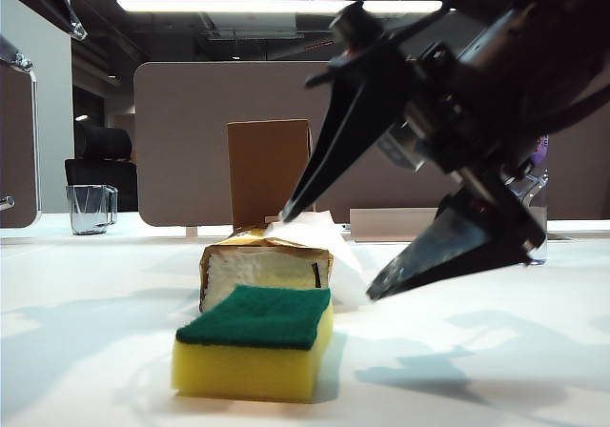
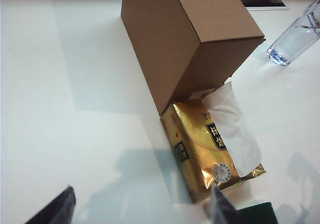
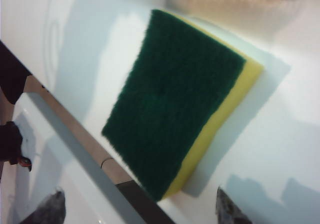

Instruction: Move the sponge from left to right to wipe the table, avoiding obstacles on the table, and finally reaching the bottle of mineral water.

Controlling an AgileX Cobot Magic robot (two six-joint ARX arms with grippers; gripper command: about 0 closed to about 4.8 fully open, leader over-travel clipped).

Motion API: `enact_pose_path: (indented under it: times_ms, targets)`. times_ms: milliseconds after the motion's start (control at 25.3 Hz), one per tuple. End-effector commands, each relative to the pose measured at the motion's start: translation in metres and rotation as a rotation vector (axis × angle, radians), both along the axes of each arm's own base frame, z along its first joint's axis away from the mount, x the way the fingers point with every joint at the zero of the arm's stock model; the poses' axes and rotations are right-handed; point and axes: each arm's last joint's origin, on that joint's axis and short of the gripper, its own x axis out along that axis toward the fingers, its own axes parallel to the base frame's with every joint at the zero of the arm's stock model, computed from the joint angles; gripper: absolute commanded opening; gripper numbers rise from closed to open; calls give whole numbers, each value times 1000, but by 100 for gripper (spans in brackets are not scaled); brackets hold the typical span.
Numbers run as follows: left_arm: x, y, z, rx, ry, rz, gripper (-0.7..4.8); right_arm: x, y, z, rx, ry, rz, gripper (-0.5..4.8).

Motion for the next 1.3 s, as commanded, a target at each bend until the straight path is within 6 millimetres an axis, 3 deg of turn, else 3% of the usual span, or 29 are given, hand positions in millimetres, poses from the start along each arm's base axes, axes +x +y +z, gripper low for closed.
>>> enact_pose_path:
  times_ms: [40,1106,1304]
  targets:
    - [-1,-1,3,-14,-12,-21,346,5,5,-5,10,6,-12,388]
    - [-1,-1,3,-16,-11,-24,346,15,27,-39,-47,21,-89,386]
    - [-1,-1,3,-16,-11,-24,346,14,30,-47,-97,13,-112,363]
